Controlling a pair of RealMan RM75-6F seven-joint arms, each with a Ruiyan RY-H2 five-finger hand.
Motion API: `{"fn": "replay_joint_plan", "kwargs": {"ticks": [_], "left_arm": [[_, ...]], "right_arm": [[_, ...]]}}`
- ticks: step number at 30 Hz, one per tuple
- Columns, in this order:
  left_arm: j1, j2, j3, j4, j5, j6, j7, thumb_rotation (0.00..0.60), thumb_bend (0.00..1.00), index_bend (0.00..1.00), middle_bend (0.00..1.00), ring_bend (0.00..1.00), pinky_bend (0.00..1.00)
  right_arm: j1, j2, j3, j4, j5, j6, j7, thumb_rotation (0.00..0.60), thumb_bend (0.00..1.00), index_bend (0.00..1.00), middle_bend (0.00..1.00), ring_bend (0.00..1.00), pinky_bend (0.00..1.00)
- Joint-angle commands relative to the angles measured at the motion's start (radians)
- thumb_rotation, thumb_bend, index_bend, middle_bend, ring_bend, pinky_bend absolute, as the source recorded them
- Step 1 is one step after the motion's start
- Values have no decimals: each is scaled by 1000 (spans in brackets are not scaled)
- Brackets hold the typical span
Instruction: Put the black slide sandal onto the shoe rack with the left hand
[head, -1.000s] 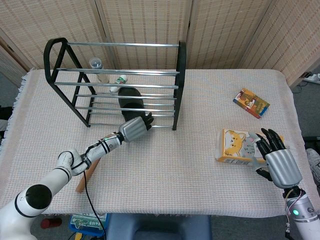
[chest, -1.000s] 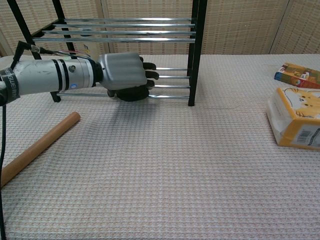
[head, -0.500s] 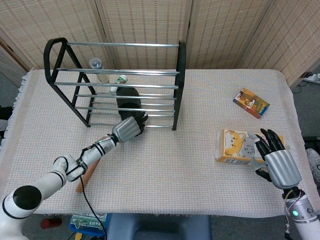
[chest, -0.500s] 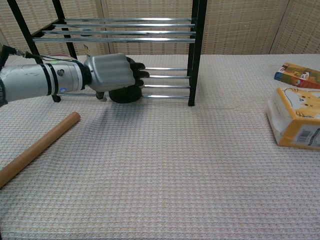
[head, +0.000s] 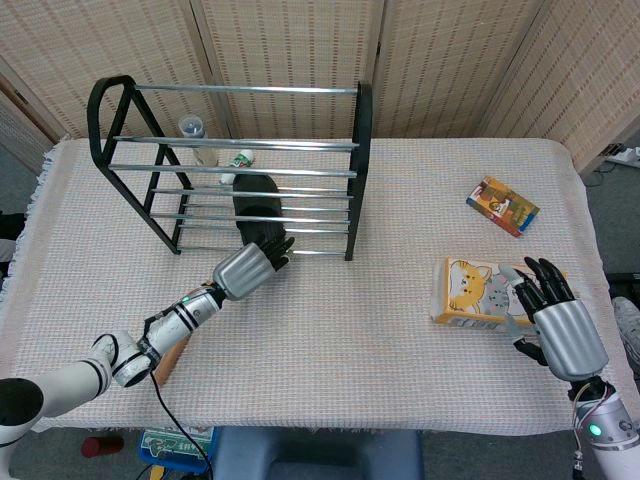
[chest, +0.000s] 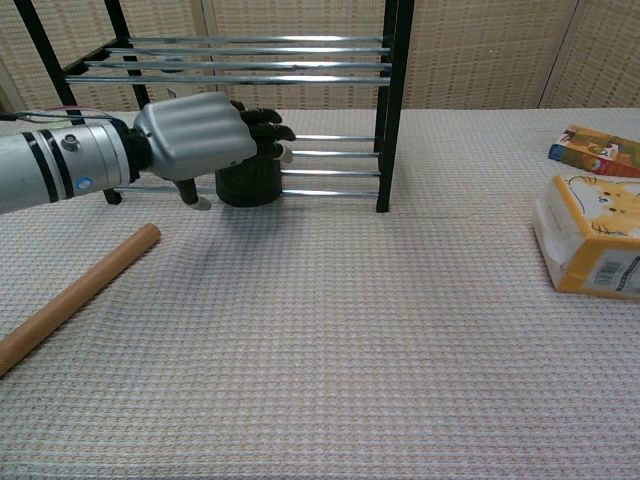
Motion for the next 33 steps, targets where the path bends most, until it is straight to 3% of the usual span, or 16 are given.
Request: {"fn": "replay_joint_plan", "kwargs": {"ticks": [1, 7, 11, 20, 27, 33], "left_arm": [[79, 84, 2, -155, -26, 85, -6, 600, 137, 163, 95, 86, 339], [201, 215, 41, -366, -26, 211, -5, 600, 137, 164, 94, 86, 321], [290, 292, 73, -450, -37, 290, -71, 600, 137, 170, 95, 86, 319], [499, 409, 93, -510, -194, 392, -372, 600, 137, 207, 95, 86, 319], [627, 439, 73, -549, -341, 432, -430, 600, 136, 194, 95, 86, 319], [724, 432, 58, -594, -377, 499, -519, 600, 137, 184, 96, 86, 319]], "right_arm": [[-4, 2, -1, 0, -2, 6, 5, 600, 515, 0, 178, 87, 59], [-16, 13, -6, 2, 0, 15, 13, 600, 515, 0, 178, 88, 58], [-22, 16, -9, 5, 8, 14, 16, 600, 515, 0, 177, 88, 58], [-20, 19, -25, 32, 30, -34, 22, 600, 530, 0, 177, 88, 60], [-17, -1, -28, 76, 53, -59, 64, 600, 507, 0, 177, 88, 66], [-28, -19, -26, 95, 70, -50, 80, 600, 474, 0, 177, 87, 66]]}}
